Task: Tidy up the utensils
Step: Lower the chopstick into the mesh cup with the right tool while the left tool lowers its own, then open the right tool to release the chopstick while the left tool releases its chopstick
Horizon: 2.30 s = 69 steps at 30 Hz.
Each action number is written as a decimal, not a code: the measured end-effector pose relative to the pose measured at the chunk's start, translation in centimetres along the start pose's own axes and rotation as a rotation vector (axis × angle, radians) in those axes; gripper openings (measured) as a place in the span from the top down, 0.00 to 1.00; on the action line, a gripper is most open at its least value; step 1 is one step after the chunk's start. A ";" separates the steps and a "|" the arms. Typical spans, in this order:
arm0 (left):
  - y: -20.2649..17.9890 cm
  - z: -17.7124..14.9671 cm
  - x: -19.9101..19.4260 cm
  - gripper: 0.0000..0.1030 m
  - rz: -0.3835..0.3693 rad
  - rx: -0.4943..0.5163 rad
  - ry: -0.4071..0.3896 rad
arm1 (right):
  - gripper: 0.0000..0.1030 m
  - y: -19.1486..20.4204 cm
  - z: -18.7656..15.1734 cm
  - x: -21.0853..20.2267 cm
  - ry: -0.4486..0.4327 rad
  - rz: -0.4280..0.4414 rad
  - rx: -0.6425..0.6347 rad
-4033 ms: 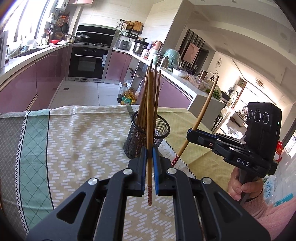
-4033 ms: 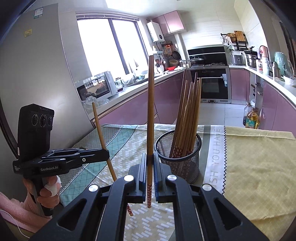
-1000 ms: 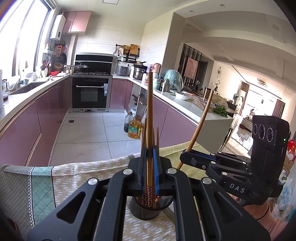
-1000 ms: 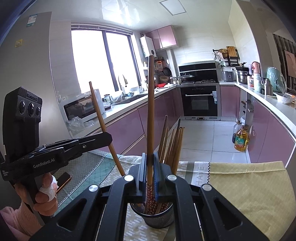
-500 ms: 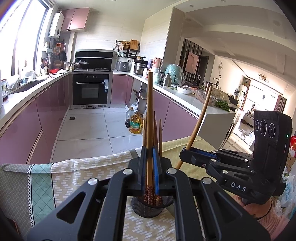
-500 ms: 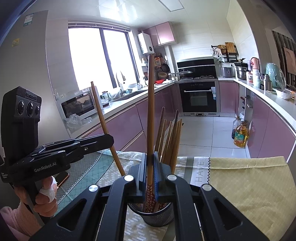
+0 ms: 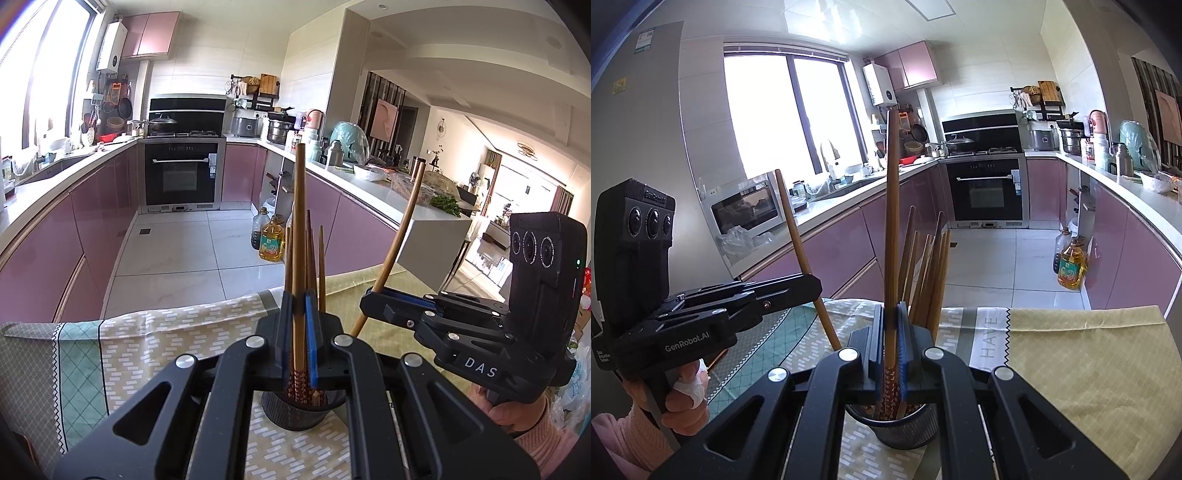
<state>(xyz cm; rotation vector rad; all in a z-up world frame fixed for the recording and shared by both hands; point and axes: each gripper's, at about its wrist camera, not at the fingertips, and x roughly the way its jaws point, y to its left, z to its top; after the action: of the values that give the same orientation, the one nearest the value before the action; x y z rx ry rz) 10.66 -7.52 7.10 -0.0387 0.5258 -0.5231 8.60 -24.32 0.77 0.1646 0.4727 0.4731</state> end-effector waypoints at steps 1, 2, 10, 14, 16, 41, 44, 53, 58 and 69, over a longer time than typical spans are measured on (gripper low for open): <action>0.0 0.0 0.0 0.93 0.000 0.000 0.000 | 0.95 0.0 0.0 0.0 0.001 0.000 0.001; 0.0 0.0 0.0 0.93 0.002 0.000 0.000 | 0.95 -0.1 -0.1 0.0 0.001 -0.001 0.001; 0.1 -0.5 0.7 0.93 0.012 0.002 0.017 | 0.95 -0.1 -0.3 0.5 0.014 -0.006 0.002; 0.3 -0.9 1.4 0.93 0.018 0.003 0.039 | 0.95 0.0 -0.6 1.1 0.029 -0.009 -0.003; 0.5 -1.0 1.7 0.93 0.023 0.004 0.049 | 0.94 0.0 -0.7 1.3 0.036 -0.007 -0.003; 2.2 -2.2 6.5 0.93 0.029 -0.011 0.143 | 0.93 -1.1 -2.1 4.8 0.137 -0.014 0.038; 2.3 -2.2 7.3 0.93 0.027 -0.016 0.152 | 0.92 -1.2 -2.2 4.9 0.137 -0.014 0.043; 2.8 -3.6 8.0 0.93 0.012 -0.029 0.166 | 0.90 -1.2 -2.5 4.6 0.134 -0.009 0.049; 2.9 -4.8 7.1 0.75 0.027 -0.036 0.146 | 0.80 -0.8 -2.5 3.9 0.120 -0.001 0.038; 3.3 -6.3 3.5 0.37 0.151 -0.032 0.050 | 0.51 -0.1 -3.2 1.4 0.064 -0.043 0.009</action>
<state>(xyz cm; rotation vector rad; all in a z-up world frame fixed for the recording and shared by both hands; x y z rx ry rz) 11.72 -5.77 -0.51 -0.0166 0.5808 -0.3687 8.24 -23.60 -2.60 0.1484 0.5400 0.4349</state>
